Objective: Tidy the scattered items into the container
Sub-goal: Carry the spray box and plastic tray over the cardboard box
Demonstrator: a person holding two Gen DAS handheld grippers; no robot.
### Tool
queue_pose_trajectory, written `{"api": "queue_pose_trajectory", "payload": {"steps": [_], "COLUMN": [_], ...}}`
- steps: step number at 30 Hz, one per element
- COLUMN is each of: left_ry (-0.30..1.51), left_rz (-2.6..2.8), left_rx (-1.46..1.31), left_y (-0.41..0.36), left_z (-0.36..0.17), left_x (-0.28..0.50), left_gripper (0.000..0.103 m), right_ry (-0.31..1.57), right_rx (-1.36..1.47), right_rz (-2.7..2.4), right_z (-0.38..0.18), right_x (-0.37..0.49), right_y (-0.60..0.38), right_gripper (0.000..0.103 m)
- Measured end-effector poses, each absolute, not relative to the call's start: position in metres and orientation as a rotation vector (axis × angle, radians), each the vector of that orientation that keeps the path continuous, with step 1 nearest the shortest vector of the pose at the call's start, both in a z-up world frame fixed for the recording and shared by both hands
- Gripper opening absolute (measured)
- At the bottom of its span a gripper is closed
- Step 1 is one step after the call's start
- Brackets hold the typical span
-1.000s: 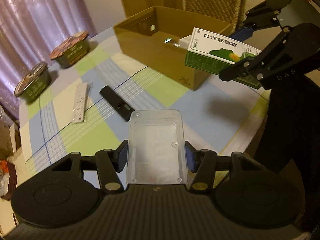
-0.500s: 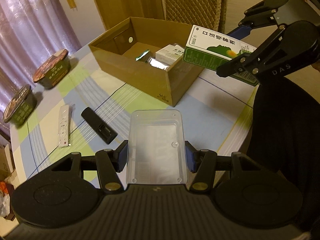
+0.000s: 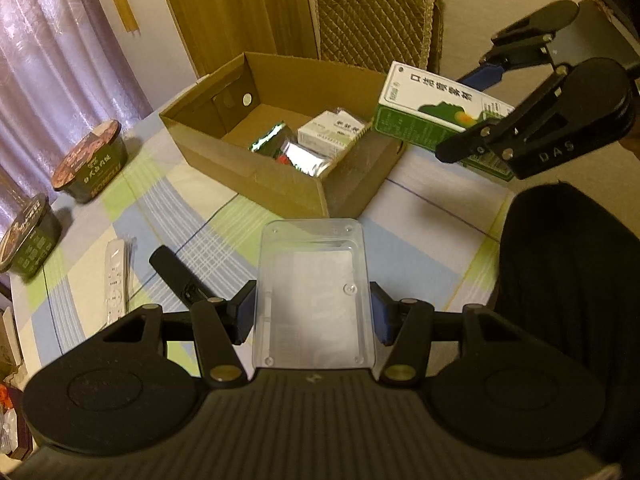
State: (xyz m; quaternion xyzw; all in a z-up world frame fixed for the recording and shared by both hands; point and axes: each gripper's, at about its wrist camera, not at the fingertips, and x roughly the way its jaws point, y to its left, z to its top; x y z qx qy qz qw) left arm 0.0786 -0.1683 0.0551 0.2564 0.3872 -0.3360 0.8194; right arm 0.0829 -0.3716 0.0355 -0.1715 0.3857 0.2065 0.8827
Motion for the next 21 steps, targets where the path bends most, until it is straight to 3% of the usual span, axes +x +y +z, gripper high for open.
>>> {"api": "queue_pose_trajectory", "payload": {"steps": [21], "left_ry": [0.801], "left_rz": [-0.742], "left_rx": [0.411], "left_y": [-0.229], "left_z": [0.072], "left_x": [0.144], "left_gripper": [0.051], "right_ry": [0.818], "right_rx": [-0.334], "right_rz": [0.377], "right_z": [0.041], "right_x": [0.134], "right_y": [-0.406], "right_gripper": [0.058]}}
